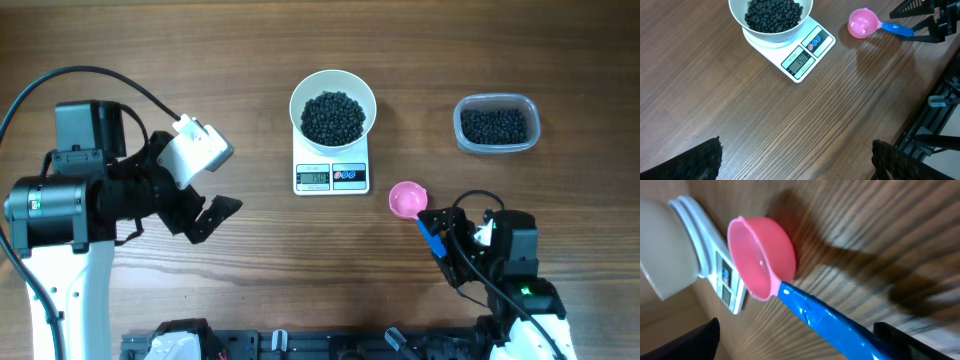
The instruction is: Scoop item into bowl and weigh 150g on scale
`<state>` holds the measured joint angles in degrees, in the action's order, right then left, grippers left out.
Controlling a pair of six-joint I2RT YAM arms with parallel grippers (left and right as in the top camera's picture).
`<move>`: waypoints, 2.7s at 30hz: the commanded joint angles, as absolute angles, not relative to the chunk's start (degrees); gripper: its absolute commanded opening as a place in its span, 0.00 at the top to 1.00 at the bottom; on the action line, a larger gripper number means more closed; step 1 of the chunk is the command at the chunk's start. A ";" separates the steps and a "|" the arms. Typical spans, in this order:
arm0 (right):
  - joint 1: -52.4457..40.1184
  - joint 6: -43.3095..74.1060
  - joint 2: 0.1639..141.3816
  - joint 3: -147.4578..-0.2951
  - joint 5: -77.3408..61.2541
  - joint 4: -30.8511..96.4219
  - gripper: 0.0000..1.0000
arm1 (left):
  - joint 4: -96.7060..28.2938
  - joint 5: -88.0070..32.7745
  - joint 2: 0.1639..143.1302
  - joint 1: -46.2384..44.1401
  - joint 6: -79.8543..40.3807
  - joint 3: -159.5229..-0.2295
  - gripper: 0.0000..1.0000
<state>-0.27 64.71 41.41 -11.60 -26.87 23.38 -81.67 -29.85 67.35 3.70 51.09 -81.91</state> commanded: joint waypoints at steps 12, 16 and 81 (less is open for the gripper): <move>-0.12 82.83 41.32 -19.40 -21.87 45.67 0.00 | -81.71 -29.76 67.51 3.49 50.57 -81.76 0.00; -0.12 82.89 41.32 -19.51 -30.70 45.52 0.00 | -81.71 -29.76 67.51 3.49 50.57 -81.76 0.00; -0.16 29.85 4.16 -10.59 -1.06 6.83 0.00 | -81.71 -29.76 67.51 3.49 50.57 -81.76 0.00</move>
<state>-0.21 31.79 6.87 -11.62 -2.33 7.11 -81.69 -29.82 67.35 3.70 51.09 -81.84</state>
